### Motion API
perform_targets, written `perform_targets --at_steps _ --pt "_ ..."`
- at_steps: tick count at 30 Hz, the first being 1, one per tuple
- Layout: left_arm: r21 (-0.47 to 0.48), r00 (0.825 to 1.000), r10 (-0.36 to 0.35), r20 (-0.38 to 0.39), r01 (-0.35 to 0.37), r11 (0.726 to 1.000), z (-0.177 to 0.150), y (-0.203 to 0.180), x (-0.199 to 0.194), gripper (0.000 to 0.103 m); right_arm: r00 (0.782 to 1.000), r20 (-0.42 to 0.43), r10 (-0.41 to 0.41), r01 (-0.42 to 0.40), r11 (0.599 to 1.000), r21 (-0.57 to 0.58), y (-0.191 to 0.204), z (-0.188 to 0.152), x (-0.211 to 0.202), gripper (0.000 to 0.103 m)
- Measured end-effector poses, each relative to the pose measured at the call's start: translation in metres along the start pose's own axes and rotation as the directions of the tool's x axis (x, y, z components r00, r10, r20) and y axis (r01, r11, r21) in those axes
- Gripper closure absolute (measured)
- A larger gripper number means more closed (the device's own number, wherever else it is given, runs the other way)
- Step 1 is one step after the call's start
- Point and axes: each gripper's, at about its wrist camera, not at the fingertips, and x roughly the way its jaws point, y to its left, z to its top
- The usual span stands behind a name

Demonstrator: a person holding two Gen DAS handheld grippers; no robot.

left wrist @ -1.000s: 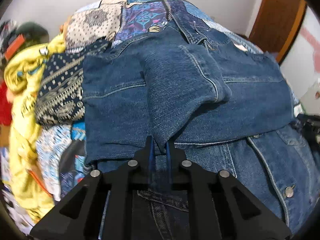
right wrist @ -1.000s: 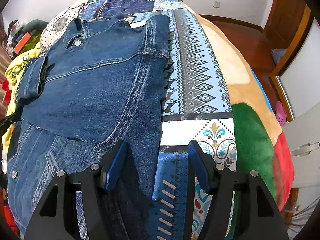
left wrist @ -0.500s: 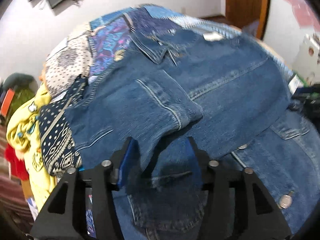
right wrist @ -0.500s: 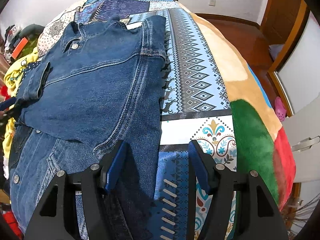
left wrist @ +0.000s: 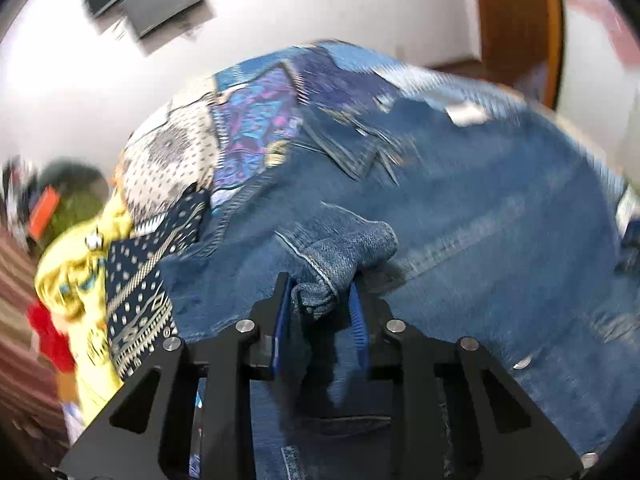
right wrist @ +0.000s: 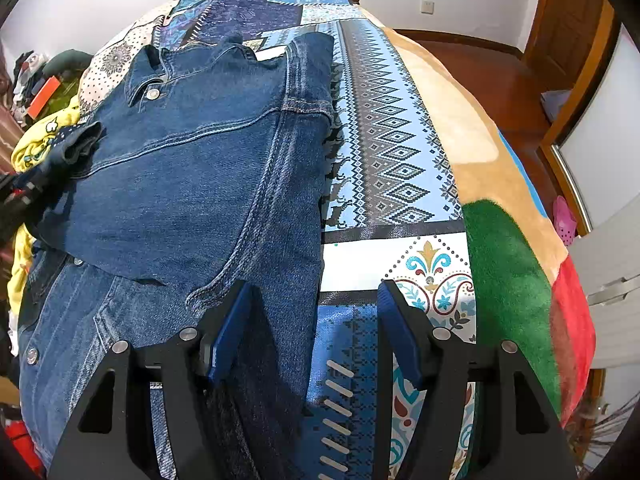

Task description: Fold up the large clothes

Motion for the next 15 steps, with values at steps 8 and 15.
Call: perform_targets --at_steps 8,15 --pt "-0.358 0.985 -0.175 0.012 0.167 0.918 -0.029 0.093 -0.016 0.082 1.000 0.000 -0.009 0.009 1.000 0.004 0.001 0.000 0.001 0.041" --pt "-0.488 0.976 -0.198 -0.089 0.130 0.863 -0.080 0.127 0.003 0.081 1.000 0.005 -0.026 0.026 1.000 0.005 0.004 0.000 0.001 0.041"
